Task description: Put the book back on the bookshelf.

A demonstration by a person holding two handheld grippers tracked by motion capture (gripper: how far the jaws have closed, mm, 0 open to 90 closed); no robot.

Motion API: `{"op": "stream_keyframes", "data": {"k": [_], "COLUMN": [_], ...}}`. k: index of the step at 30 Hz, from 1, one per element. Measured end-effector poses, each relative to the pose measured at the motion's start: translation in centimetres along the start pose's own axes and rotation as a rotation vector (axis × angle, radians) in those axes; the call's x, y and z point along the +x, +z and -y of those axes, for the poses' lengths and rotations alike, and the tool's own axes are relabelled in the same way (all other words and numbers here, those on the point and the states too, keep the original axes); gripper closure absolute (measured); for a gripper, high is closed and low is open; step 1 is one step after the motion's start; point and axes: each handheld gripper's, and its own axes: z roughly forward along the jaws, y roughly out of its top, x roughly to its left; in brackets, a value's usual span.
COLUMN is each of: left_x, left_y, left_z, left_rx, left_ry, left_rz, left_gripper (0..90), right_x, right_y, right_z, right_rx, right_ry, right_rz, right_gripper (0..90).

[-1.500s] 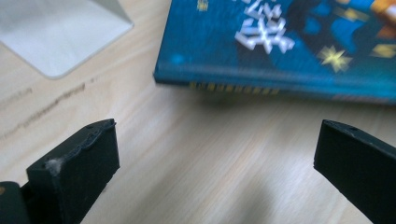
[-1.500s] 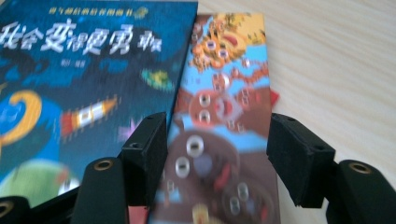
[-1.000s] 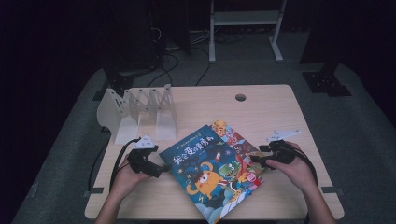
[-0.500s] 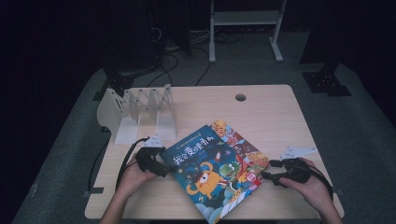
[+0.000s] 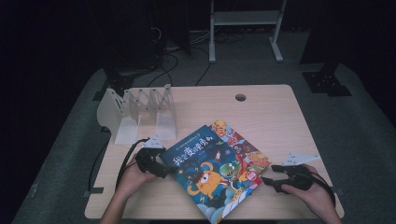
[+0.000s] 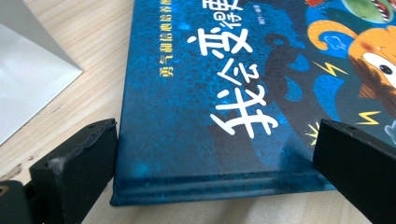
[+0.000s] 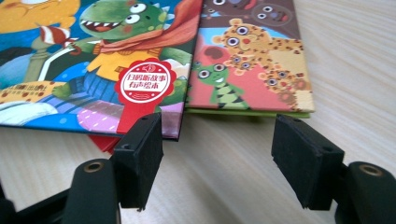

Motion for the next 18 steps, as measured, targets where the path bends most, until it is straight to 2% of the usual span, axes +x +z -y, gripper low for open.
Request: {"op": "stream_keyframes", "data": {"k": [4,13,18], "left_x": [-0.2,-0.6,-0.7], "left_y": [0.1,0.4,0.5], "left_z": [-0.1,-0.2,-0.3], "left_rx": [0.000,0.002,-0.004], "left_ry": [0.011,0.033,0.034], "left_rz": [0.010,0.038,0.040], "left_gripper": [0.0,0.0,0.0], "right_x": [-0.4,-1.7,-2.4], "right_y": [0.1,0.8,1.4], "right_z": [-0.3,-1.8,-2.6], "right_rx": [0.004,0.018,0.028], "right_ry": [0.003,-0.026,-0.021], "right_rz": [0.017,0.091,0.100], "right_gripper": [31.2,30.5,28.9]}}
